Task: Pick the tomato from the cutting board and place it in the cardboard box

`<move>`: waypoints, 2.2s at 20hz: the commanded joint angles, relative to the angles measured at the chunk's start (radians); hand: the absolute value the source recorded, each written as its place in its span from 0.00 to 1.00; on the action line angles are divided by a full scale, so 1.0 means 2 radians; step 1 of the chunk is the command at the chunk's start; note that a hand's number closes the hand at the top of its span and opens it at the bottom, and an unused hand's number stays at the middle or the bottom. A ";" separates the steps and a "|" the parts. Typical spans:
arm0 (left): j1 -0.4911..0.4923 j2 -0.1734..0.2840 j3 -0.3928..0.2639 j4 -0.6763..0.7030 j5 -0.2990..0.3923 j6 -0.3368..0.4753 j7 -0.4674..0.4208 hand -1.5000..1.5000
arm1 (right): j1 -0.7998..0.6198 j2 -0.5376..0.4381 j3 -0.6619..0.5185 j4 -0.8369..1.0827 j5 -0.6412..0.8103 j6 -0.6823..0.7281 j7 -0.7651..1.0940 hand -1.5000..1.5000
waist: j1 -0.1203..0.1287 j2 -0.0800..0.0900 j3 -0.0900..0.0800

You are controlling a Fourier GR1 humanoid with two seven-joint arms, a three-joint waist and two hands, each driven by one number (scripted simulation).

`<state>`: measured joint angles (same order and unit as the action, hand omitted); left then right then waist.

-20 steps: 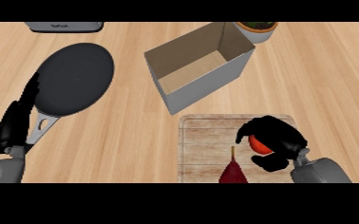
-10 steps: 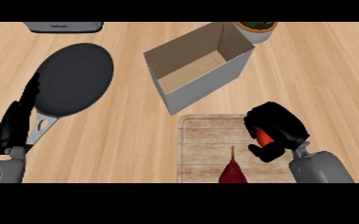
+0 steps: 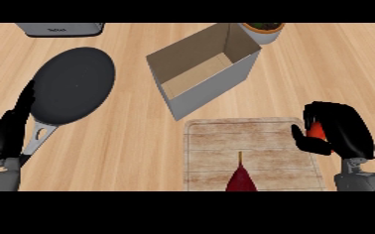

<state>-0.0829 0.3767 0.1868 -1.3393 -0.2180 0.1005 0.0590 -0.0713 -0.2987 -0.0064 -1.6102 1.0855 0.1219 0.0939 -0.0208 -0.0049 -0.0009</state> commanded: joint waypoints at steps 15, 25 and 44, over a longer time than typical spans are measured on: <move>-0.023 -0.016 -0.006 0.014 -0.012 -0.006 -0.004 0.50 | -0.171 0.080 0.031 -0.127 -0.034 0.071 0.110 1.00 | 0.015 0.003 0.000; -0.046 -0.009 0.005 0.057 -0.023 -0.005 -0.025 0.50 | -0.355 0.134 -0.034 0.047 -0.081 0.038 0.164 1.00 | 0.014 0.004 0.000; -0.030 -0.016 0.002 0.027 -0.018 -0.020 -0.033 0.50 | -0.551 0.149 -0.083 0.562 -0.115 -0.230 0.122 0.00 | 0.038 0.012 0.000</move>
<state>-0.1543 0.3389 0.1750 -1.3271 -0.2594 0.0642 0.0570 -1.1365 -0.0026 -0.1499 -0.6166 0.9055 -0.2789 0.3280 0.0481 0.0164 -0.0003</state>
